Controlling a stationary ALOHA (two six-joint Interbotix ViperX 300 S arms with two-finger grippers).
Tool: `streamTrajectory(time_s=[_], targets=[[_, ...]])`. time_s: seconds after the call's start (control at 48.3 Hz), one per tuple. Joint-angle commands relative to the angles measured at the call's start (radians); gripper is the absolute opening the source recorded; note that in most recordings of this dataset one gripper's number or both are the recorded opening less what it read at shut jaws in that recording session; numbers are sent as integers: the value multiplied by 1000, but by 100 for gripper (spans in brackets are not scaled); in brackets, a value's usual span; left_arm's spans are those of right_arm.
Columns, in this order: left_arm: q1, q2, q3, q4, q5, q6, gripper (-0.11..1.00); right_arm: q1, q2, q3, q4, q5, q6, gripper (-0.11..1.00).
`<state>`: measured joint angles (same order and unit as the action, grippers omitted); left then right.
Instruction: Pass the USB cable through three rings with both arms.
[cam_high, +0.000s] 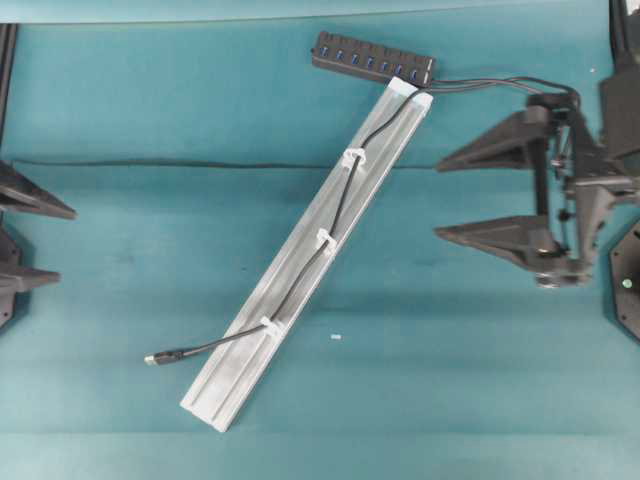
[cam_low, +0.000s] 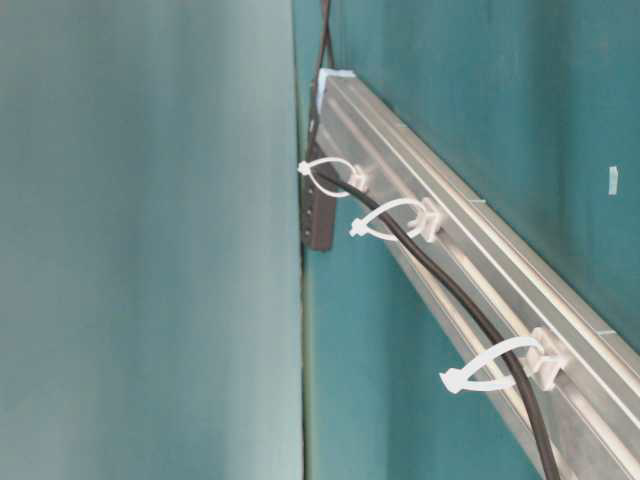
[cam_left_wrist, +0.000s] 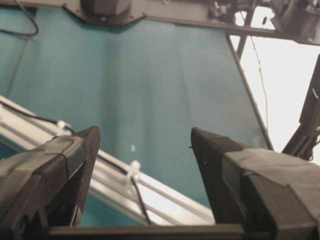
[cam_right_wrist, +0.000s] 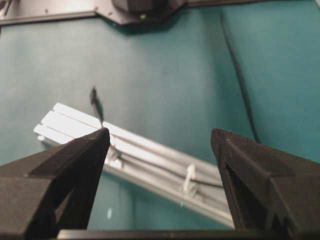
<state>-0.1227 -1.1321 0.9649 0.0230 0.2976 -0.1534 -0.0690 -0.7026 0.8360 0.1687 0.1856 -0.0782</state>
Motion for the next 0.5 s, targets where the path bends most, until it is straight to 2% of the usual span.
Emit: streamTrajectory(time_s=[0.0,0.124,0.186,0.477], targets=[[9,-31,-31,5,-2,34,81,0,-44,5,3,5,29,86],[9,-31,-31,5,-23,100,81,5,-107,28,2,-2,72,86],[9,-29,-29,5,-35,120,81,8,-135,40,-2,3,69,86],[9,-35,-31,5,-64,129,81,46,-247,80,-2,15,35,86]])
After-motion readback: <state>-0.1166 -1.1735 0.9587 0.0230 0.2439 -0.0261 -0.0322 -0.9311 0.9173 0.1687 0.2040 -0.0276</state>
